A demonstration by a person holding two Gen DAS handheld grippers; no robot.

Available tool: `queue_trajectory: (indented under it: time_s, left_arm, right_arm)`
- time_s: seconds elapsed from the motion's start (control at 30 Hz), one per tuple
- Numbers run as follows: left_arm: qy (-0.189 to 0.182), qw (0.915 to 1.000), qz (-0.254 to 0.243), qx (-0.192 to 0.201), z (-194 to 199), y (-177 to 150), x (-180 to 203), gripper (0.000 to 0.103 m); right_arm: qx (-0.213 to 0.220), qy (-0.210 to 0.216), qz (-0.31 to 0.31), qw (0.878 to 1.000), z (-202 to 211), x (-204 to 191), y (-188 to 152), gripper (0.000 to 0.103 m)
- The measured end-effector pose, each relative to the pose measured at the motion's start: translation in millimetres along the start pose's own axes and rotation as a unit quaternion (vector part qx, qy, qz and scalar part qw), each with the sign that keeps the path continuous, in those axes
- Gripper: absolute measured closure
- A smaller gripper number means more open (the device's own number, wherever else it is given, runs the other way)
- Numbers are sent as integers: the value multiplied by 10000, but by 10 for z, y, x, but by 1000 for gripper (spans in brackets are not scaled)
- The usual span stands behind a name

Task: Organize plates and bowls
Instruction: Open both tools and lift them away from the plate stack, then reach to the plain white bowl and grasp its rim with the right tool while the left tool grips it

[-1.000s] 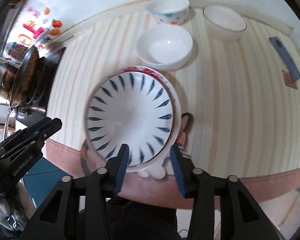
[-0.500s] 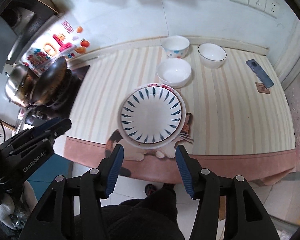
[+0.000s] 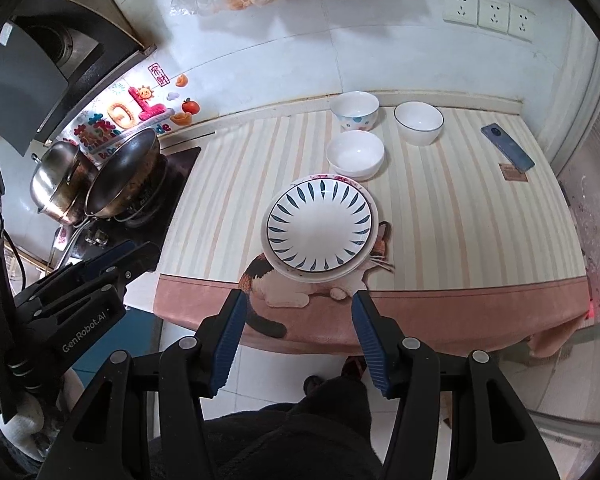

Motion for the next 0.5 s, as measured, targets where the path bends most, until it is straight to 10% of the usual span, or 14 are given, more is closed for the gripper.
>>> queue_trajectory:
  time_s: [0.5]
  left_arm:
    - [240,9981,542,-168,-948,745,52,62]
  right_arm:
    - [-153,188,-517,9984,-751,857,954,33]
Point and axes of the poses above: each gripper's, at about its wrist camera, not at the fingertips, and z roughly against the way its jaws point, x to its right, y to its top, the point moved 4 cm from there along -z, roughly the way its jaws point, and after that the axes turned 3 degrees about y, right-handed, at the moved point
